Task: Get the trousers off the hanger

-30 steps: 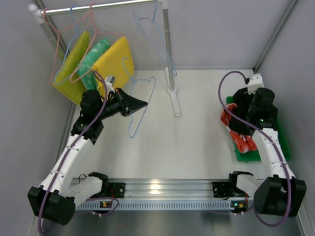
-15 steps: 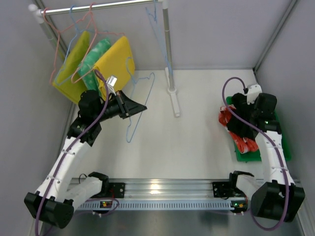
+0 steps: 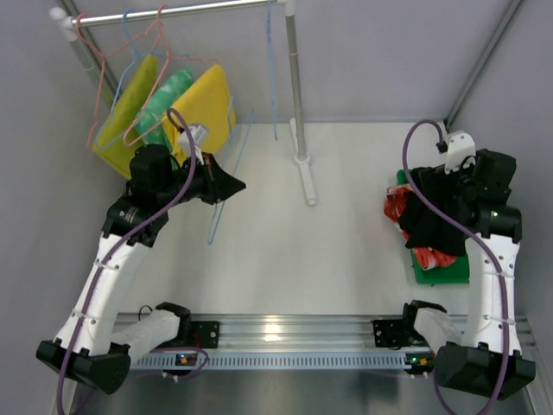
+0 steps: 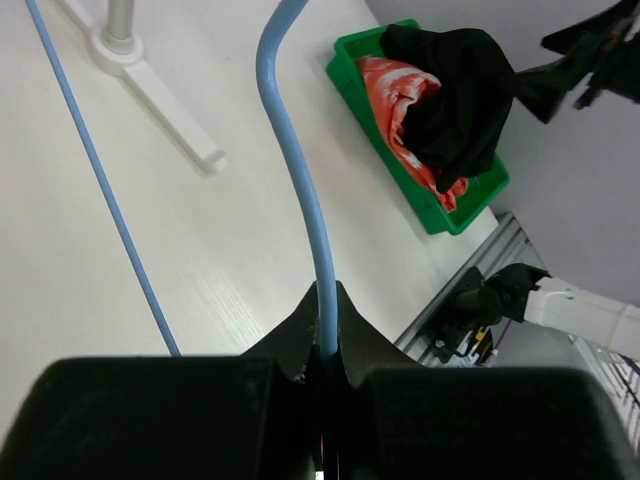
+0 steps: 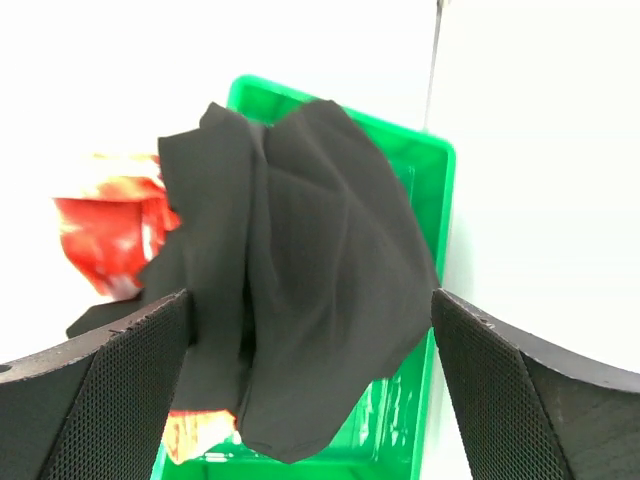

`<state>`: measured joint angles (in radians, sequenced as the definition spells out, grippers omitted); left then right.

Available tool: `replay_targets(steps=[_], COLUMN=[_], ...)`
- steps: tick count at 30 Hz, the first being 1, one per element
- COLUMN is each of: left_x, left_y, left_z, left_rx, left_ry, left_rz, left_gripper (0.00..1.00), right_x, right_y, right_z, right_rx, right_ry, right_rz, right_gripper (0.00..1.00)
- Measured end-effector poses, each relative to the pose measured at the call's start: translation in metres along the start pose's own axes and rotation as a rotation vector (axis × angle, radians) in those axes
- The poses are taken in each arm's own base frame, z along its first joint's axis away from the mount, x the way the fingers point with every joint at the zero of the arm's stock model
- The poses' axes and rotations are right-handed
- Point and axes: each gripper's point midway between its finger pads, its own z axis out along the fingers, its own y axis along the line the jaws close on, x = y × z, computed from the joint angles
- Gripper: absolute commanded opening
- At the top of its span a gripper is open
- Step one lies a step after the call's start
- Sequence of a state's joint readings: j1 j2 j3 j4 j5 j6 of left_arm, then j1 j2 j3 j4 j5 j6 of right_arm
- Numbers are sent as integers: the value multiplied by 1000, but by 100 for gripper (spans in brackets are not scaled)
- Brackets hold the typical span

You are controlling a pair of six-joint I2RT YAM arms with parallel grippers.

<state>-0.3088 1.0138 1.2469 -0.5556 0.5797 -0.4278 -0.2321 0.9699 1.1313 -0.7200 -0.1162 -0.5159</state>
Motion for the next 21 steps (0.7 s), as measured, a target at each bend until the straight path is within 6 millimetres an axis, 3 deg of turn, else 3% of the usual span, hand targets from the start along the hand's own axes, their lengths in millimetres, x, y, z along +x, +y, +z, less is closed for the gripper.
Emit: replay_targets(steps=[8,17,21], left_x=[-31,-86,-117], left_y=[9,9,8], left_z=[9,32,45], left_rx=[-67,-88,-89], left_ry=[-19,-92,-129], left_rz=[85,123,139], left_gripper=[0,0,0], right_x=[-32,-42,-54], right_y=[12,23,32], right_z=[-26,-40,-56], right_rx=[-97,-140,-173], right_ry=[-91,-146,-221], right_rz=[-1,30,65], right_gripper=[99,99,99])
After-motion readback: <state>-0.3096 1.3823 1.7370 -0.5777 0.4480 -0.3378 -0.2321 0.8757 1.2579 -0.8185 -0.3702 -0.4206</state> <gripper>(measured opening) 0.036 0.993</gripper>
